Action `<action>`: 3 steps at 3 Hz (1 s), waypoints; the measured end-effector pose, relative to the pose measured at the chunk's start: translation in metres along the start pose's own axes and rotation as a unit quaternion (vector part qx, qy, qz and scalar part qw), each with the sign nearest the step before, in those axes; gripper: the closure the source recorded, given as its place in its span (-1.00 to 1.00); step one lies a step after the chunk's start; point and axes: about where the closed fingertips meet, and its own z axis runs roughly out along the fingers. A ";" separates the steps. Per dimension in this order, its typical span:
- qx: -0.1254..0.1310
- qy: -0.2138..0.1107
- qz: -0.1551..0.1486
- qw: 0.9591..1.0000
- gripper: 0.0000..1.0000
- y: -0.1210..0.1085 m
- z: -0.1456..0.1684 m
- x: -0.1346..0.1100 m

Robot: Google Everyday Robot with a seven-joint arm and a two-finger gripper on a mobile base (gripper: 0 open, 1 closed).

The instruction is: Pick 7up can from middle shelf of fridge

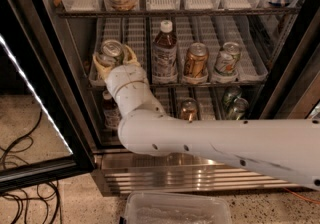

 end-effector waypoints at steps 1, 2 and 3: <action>-0.023 -0.024 0.026 0.999 1.00 -0.033 -0.023 -0.025; -0.065 -0.032 0.076 0.994 1.00 -0.046 -0.039 -0.050; -0.092 -0.056 0.179 0.978 1.00 -0.082 -0.042 -0.079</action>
Offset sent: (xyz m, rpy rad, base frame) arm -0.1298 -0.0271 0.0854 -0.0564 -0.1819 0.6974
